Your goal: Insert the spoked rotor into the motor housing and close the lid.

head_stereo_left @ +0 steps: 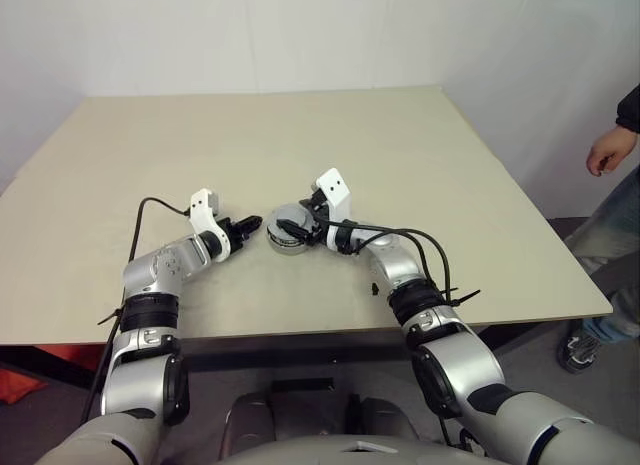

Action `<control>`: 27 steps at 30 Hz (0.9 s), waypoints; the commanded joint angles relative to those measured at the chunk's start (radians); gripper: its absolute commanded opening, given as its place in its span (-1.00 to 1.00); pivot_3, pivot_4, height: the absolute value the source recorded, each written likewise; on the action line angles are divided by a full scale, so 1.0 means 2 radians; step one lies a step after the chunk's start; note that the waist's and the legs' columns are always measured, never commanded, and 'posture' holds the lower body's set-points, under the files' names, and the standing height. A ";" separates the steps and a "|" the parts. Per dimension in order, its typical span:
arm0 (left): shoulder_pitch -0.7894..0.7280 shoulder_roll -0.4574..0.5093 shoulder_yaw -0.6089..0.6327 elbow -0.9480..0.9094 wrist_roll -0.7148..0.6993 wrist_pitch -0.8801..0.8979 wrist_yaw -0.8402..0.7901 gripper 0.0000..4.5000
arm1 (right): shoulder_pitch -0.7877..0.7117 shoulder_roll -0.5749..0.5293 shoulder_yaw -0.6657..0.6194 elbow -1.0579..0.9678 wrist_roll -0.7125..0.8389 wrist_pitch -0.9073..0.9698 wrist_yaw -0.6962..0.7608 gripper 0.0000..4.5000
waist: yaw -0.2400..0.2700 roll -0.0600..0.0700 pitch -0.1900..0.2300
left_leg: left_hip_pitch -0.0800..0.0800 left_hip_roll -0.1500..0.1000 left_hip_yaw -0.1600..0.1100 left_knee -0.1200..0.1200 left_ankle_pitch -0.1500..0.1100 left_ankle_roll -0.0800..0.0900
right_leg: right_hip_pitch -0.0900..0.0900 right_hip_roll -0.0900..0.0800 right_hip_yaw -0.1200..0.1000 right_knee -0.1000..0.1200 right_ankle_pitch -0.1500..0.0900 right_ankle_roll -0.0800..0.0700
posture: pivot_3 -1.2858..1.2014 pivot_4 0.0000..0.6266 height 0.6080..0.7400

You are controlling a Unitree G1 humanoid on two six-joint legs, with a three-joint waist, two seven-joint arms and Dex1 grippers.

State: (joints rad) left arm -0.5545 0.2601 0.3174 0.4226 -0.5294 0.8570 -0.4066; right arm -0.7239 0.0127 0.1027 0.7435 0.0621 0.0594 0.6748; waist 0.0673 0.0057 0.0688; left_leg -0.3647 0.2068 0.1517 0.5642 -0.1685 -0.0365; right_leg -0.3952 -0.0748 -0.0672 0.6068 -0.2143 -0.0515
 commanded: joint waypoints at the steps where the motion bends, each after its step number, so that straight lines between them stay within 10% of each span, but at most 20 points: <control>1: 0.009 0.012 0.006 0.000 0.004 0.006 0.012 -0.10 | -0.014 0.004 0.002 -0.007 0.003 -0.014 0.001 0.74 | 0.000 0.000 0.000 | 0.000 0.000 0.000 0.000 0.000 0.000 | 0.000 0.000 0.000 0.000 0.000 0.000 | 0.03 -1.00 1.00; 27: 0.006 0.027 0.019 0.011 -0.003 -0.007 0.023 -0.10 | -0.013 -0.023 0.068 0.001 -0.082 -0.055 -0.034 0.74 | -0.001 0.000 0.000 | 0.001 0.000 0.000 0.000 0.000 0.000 | 0.000 0.000 0.000 0.000 0.000 0.000 | 0.03 -1.00 1.00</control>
State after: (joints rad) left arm -0.5517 0.2850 0.3267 0.4304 -0.5492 0.8542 -0.3872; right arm -0.7290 -0.0302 0.2234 0.7440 -0.0761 -0.0318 0.6214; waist 0.0663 0.0057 0.0688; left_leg -0.3634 0.2069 0.1517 0.5643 -0.1681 -0.0372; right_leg -0.3947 -0.0747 -0.0671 0.6074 -0.2143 -0.0514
